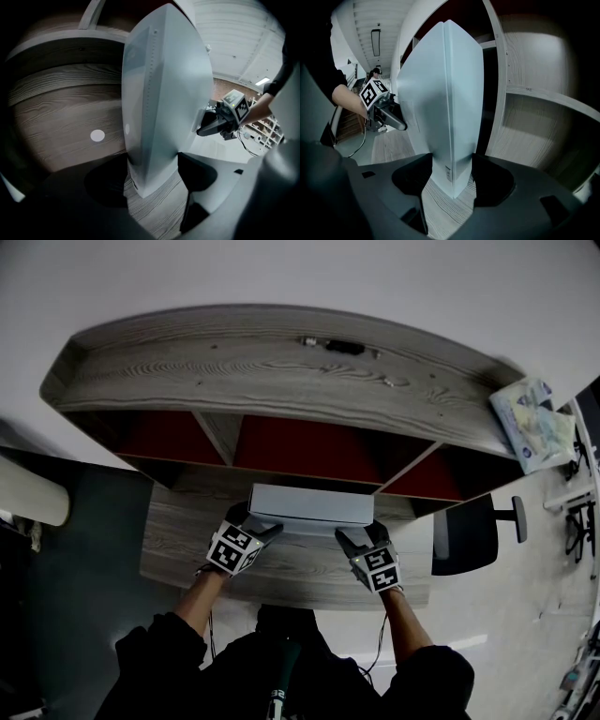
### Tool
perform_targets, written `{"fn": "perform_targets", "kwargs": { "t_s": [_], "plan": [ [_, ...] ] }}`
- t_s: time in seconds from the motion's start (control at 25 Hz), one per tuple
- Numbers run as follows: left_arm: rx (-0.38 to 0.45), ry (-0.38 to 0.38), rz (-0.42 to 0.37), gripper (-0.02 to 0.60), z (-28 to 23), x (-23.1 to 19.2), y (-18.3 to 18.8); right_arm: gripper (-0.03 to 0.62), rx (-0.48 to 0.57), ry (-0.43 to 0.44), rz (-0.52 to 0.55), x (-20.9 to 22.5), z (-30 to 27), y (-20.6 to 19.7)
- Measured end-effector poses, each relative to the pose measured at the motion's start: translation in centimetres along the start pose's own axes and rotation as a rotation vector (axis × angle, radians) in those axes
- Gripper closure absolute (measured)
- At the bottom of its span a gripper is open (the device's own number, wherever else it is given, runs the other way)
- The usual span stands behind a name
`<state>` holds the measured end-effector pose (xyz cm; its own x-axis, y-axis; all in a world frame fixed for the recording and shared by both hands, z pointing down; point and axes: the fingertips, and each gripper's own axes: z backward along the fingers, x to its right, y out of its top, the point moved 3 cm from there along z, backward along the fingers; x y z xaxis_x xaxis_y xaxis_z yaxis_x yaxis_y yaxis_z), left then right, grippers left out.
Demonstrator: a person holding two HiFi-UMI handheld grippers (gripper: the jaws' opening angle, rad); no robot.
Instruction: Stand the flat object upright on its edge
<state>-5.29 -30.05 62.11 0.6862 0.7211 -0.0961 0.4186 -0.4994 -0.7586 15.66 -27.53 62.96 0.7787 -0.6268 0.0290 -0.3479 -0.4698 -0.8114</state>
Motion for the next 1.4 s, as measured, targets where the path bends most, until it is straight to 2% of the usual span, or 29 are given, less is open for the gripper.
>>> {"fn": "perform_targets", "kwargs": {
  "t_s": [0.32, 0.76, 1.08, 1.2, 1.24, 1.28, 1.4],
  "plan": [
    [-0.006, -0.005, 0.004, 0.247, 0.0, 0.0, 0.0, 0.341, -0.002, 0.004, 0.002, 0.1, -0.1, 0.1],
    [0.008, -0.024, 0.054, 0.244, 0.5, -0.3, -0.1, 0.340, 0.007, -0.012, -0.037, 0.7, 0.9, -0.9],
    [0.006, -0.016, 0.101, 0.244, 2.2, -0.6, -2.1, 0.341, 0.039, -0.064, -0.133, 0.3, 4.0, -2.5],
    [0.026, -0.004, 0.128, 0.247, 3.4, -0.3, -3.3, 0.346, 0.015, -0.084, -0.198, -0.6, 5.3, -3.8],
    [0.041, 0.004, 0.132, 0.273, 4.0, -0.2, -3.6, 0.430, -0.017, -0.114, -0.208, -0.9, 5.7, -4.4],
    [0.058, 0.015, 0.133, 0.313, 4.7, 0.1, -3.8, 0.553, -0.056, -0.149, -0.214, -1.2, 6.0, -5.2],
    [0.094, 0.067, 0.116, 0.457, 6.8, 1.0, -4.9, 0.560, -0.109, -0.217, -0.275, -2.4, 7.1, -6.6]
  ]
}}
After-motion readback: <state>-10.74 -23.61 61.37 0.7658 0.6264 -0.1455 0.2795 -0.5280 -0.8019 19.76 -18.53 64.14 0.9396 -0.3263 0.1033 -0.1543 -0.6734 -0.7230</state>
